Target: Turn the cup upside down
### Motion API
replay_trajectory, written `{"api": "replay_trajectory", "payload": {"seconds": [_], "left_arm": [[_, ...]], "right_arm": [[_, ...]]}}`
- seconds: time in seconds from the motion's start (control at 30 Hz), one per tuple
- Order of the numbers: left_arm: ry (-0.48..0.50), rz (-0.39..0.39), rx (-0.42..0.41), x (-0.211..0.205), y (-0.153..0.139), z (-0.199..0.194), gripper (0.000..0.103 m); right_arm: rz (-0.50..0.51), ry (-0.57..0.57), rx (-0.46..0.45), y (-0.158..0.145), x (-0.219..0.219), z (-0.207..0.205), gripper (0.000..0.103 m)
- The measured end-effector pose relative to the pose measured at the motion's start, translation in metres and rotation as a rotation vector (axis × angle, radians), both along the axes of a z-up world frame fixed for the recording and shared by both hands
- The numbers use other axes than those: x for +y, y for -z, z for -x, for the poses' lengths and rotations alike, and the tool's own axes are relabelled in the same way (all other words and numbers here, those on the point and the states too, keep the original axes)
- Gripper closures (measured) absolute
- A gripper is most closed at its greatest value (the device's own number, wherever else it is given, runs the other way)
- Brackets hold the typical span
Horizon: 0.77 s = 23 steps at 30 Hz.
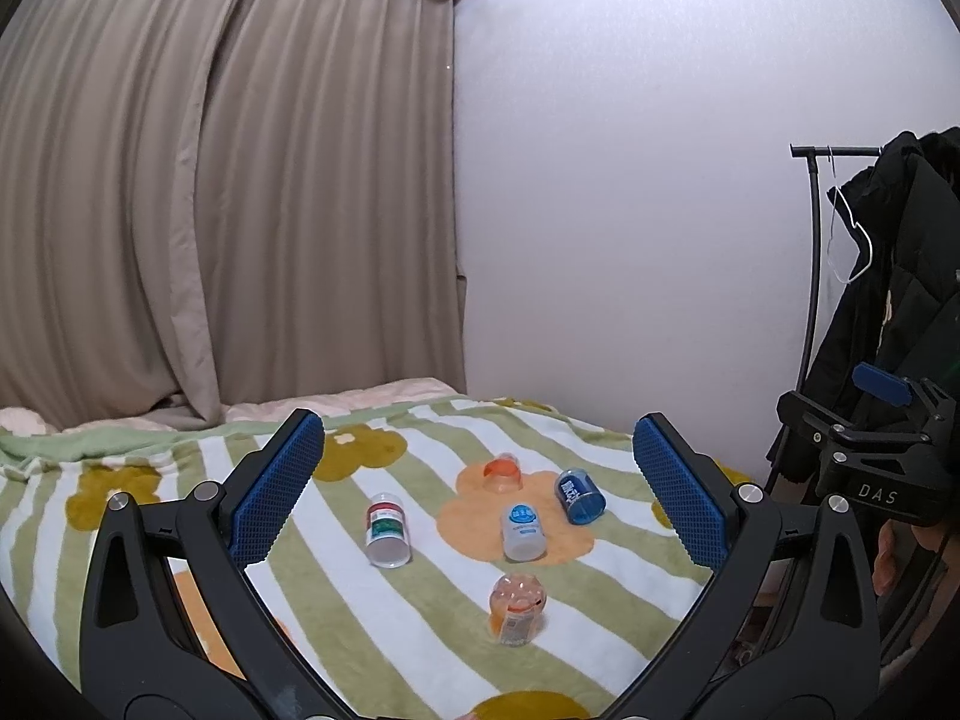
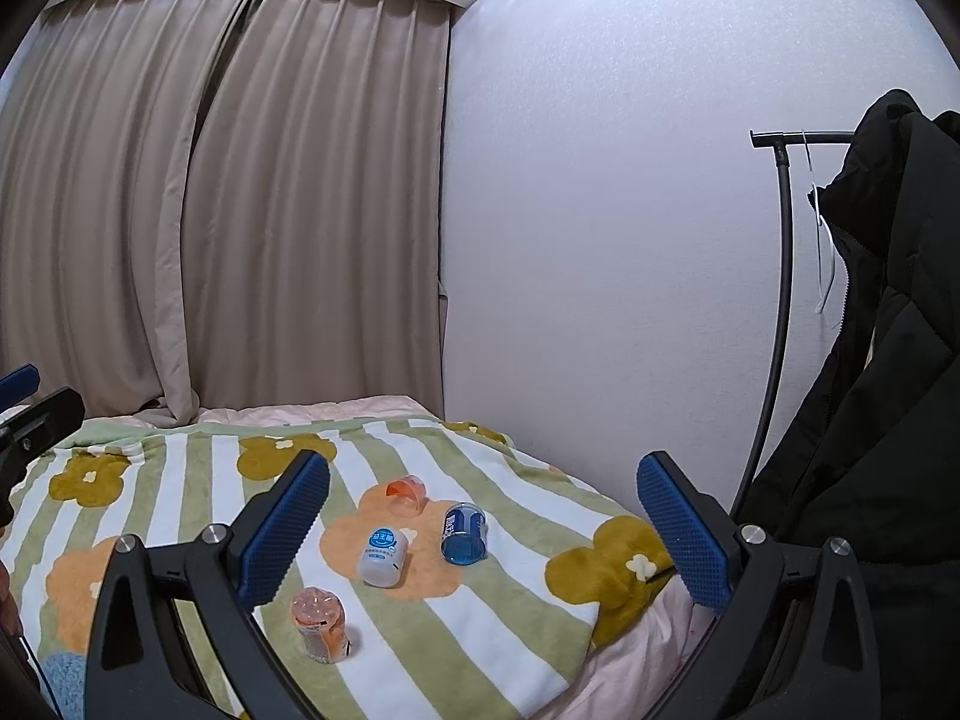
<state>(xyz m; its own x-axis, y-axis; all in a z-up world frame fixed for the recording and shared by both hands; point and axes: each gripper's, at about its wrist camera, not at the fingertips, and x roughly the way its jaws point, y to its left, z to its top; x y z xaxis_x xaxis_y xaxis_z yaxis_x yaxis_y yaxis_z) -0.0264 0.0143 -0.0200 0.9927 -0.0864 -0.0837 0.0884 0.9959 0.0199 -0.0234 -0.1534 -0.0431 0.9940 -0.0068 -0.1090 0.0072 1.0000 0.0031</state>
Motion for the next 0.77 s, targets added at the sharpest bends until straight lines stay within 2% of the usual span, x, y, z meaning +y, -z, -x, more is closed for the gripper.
{"api": "replay_trajectory", "payload": {"seconds": [0.33, 0.6, 0.77], "left_arm": [[-0.038, -0.037, -0.020, -0.0070, 0.0007, -0.0011, 0.000], [-0.018, -0.001, -0.049, -0.0044, 0.0010, 0.0032, 0.000], [-0.032, -0.012, -0.062, -0.0059, 0.0006, 0.0050, 0.000]], "right_arm": [[0.003, -0.008, -0.011, 0.0002, 0.0054, 0.0033, 0.001], [0.001, -0.007, -0.011, -0.0002, 0.0054, 0.0030, 0.001], [0.002, -0.008, -0.008, -0.0002, 0.0058, 0.0028, 0.001]]}}
